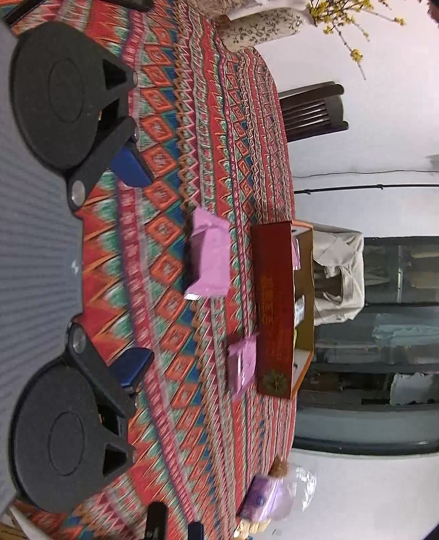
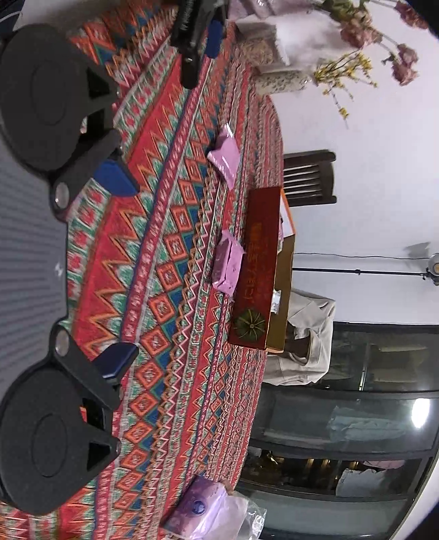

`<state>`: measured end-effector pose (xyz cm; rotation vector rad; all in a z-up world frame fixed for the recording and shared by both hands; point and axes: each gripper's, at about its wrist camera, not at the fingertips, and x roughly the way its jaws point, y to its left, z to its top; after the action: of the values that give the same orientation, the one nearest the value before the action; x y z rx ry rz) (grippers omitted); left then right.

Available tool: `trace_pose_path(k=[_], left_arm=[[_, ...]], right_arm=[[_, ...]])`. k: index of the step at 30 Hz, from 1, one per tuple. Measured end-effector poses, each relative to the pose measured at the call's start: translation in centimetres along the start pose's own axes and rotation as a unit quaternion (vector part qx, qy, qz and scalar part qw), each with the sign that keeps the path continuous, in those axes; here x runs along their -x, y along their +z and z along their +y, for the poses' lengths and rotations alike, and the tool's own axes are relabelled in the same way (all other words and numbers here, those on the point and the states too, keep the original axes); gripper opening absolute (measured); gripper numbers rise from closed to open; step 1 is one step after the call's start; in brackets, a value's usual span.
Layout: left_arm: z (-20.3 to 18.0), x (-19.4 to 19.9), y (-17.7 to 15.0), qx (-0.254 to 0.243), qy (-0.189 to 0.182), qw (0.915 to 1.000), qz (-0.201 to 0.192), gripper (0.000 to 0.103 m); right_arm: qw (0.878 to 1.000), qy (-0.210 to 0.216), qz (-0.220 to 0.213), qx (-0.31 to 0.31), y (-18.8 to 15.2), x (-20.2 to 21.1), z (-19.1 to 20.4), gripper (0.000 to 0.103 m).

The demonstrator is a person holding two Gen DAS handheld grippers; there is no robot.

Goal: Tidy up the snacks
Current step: 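Move both tools back over the last pink packets, then grasp a pink packet with the left tool while the right tool grasps another pink packet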

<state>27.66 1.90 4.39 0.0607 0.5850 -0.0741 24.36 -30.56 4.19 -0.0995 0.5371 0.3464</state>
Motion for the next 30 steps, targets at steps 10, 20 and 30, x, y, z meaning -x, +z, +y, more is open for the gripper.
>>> trace_pose_path(k=[10,20,30], left_arm=[[1.2,-10.2,5.4,-0.041,-0.014,0.998,0.047,0.103],[2.6,-14.7,5.8,-0.013,-0.033,0.9972,0.066,0.103],[1.5,-13.1,5.9,-0.01,-0.034,0.9981,0.05,0.067]], right_arm=[[0.998,0.006,0.028,0.057,7.6,-9.5,-0.9,0.093],[0.986,0.063,0.071,0.135,12.5,-22.7,-0.1,0.093],[0.989,0.105,0.087,0.059,12.8,-25.5,-1.7,0.062]])
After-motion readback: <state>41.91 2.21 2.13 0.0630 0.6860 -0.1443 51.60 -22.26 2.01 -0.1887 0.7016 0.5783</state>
